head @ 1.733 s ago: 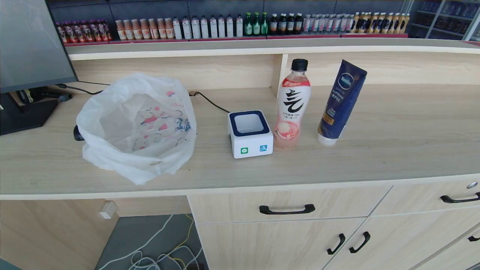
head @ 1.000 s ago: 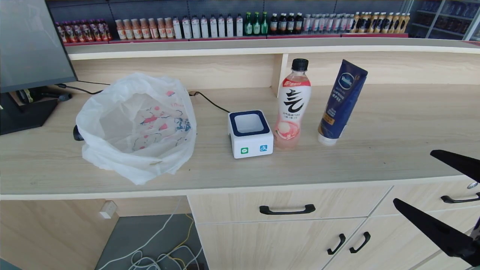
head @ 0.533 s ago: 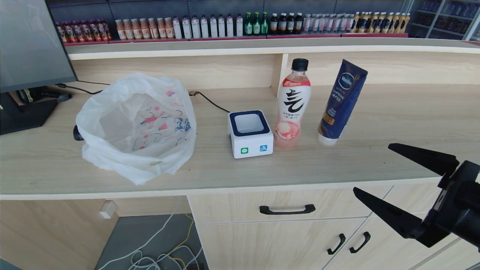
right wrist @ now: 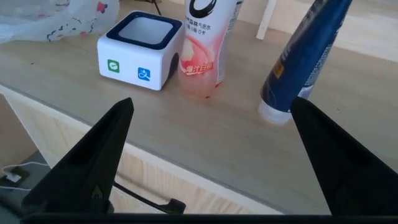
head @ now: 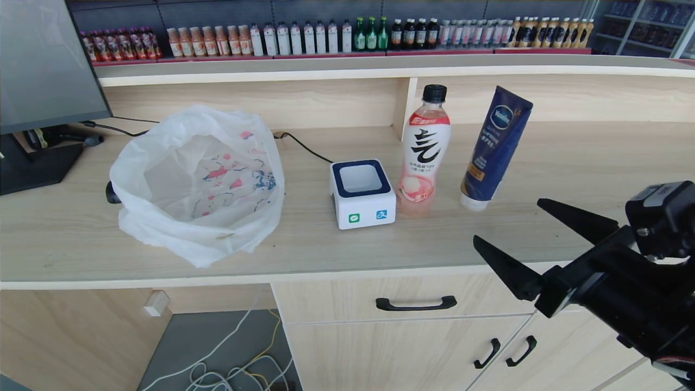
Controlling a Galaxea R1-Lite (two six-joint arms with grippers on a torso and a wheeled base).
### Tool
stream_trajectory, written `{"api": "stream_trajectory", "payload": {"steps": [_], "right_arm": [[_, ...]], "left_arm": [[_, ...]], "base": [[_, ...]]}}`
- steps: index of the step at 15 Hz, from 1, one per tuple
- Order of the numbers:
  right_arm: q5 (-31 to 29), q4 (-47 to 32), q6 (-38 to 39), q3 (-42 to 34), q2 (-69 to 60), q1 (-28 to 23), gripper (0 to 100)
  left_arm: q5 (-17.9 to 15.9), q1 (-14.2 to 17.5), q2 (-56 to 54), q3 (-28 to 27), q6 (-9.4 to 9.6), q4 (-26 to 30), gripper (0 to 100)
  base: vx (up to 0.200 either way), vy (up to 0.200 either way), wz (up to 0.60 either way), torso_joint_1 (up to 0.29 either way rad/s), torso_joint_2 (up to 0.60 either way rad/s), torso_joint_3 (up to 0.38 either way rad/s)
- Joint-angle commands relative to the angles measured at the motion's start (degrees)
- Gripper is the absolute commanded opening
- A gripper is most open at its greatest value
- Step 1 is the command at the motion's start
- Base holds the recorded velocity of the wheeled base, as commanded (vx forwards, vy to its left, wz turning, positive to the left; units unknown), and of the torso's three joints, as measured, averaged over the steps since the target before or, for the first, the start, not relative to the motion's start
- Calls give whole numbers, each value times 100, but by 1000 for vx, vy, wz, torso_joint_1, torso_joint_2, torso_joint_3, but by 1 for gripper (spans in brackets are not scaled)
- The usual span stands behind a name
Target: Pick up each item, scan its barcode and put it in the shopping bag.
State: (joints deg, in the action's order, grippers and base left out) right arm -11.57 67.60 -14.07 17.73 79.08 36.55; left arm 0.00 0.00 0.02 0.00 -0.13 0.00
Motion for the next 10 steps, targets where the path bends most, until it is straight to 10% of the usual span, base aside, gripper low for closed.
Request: {"api": "stream_trajectory", "payload": {"steps": [1, 10], "right_arm": [[-179, 219, 150, 91, 486, 45, 100], [-900, 412, 818, 1277, 1505, 63, 100]], "left_arm": [[0, 0, -2, 0, -4, 0, 100], [0, -9, -2, 0, -4, 0, 100]], "base": [[0, 0, 0, 0, 0, 0], [0, 0, 0, 0, 0, 0]]}}
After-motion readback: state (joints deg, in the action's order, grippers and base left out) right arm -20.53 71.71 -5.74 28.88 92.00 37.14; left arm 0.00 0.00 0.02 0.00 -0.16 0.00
